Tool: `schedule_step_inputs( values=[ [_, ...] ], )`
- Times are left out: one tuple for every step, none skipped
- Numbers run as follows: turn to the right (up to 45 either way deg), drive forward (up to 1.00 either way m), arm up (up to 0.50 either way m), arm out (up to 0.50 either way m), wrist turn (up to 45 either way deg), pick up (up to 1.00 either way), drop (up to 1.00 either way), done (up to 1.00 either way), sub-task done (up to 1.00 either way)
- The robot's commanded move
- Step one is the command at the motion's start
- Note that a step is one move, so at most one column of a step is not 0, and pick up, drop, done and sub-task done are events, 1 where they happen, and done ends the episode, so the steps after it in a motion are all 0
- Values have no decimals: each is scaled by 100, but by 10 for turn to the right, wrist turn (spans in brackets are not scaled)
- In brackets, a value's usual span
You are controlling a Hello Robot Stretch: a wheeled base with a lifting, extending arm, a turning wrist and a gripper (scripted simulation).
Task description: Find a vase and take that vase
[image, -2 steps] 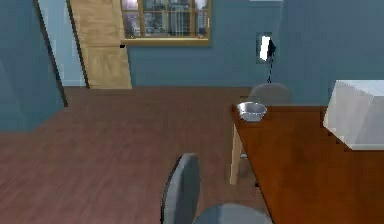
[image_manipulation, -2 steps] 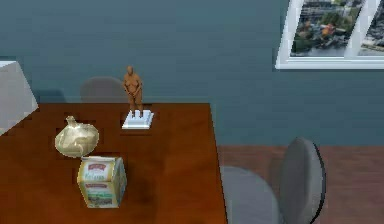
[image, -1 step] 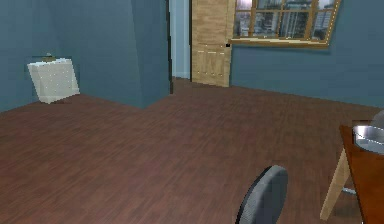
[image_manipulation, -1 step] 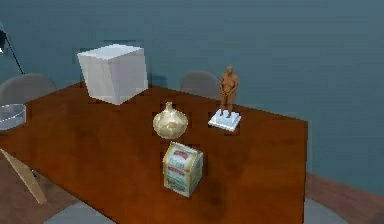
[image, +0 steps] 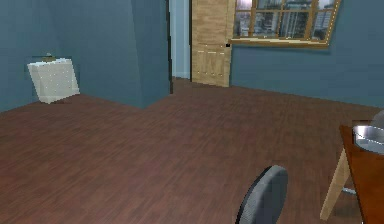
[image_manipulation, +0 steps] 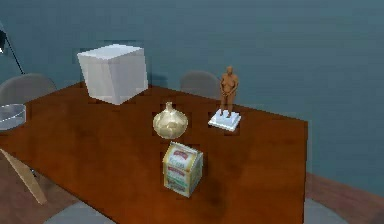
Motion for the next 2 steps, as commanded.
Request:
schedule_step_inputs(
  values=[
    [0,0,38,0,0,0,0,0,0],
    [0,0,0,50,0,0,0,0,0]
  ],
)
